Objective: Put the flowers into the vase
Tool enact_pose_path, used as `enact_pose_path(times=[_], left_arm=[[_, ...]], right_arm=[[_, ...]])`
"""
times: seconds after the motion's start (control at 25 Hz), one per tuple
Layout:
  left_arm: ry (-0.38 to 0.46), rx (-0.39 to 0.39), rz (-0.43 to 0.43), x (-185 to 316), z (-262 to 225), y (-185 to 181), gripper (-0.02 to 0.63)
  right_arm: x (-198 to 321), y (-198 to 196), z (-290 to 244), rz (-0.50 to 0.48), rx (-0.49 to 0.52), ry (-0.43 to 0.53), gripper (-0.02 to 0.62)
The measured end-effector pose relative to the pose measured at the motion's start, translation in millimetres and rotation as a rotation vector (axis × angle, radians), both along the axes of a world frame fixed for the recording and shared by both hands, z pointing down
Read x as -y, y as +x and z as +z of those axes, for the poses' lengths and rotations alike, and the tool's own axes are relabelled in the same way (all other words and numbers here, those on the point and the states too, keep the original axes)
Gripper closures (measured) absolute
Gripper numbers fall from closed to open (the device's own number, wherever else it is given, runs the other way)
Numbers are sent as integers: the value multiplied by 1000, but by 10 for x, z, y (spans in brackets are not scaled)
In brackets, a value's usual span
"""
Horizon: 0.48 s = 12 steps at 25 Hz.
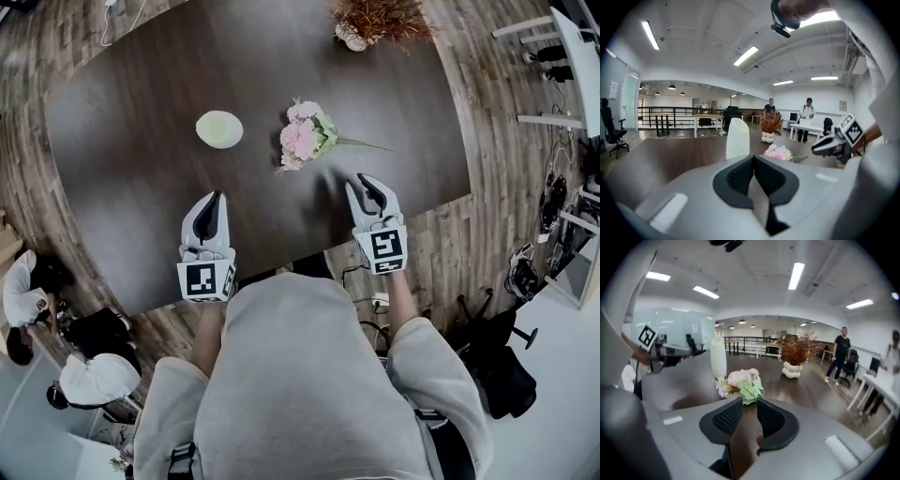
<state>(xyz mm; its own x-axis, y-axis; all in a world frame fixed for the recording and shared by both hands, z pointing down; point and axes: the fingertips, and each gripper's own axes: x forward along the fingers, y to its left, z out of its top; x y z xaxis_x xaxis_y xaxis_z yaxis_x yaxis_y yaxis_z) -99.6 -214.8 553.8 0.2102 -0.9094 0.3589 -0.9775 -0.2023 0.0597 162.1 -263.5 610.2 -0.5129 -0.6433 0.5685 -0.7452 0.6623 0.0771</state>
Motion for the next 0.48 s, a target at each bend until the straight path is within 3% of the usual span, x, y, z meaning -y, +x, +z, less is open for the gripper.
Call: enact_pose_path(times=[0.12, 0.24, 0.28, 0.36, 0.48], left_arm=[[-8, 5, 8, 8, 14, 58, 597], [-2, 3, -1, 22, -24, 38, 597], [0, 2, -4, 32, -37, 30, 597], [2, 2, -11, 47, -57, 15, 597], [2, -1, -18, 56, -71, -1, 597]], right_arm=[[55, -50, 201, -193, -297, 100, 475], [107, -65, 438, -414, -688, 248, 436], [133, -56, 517, -464, -786, 276, 395], [196, -46, 614, -493, -854, 265, 360], [297, -21, 690, -475, -855, 220, 334]])
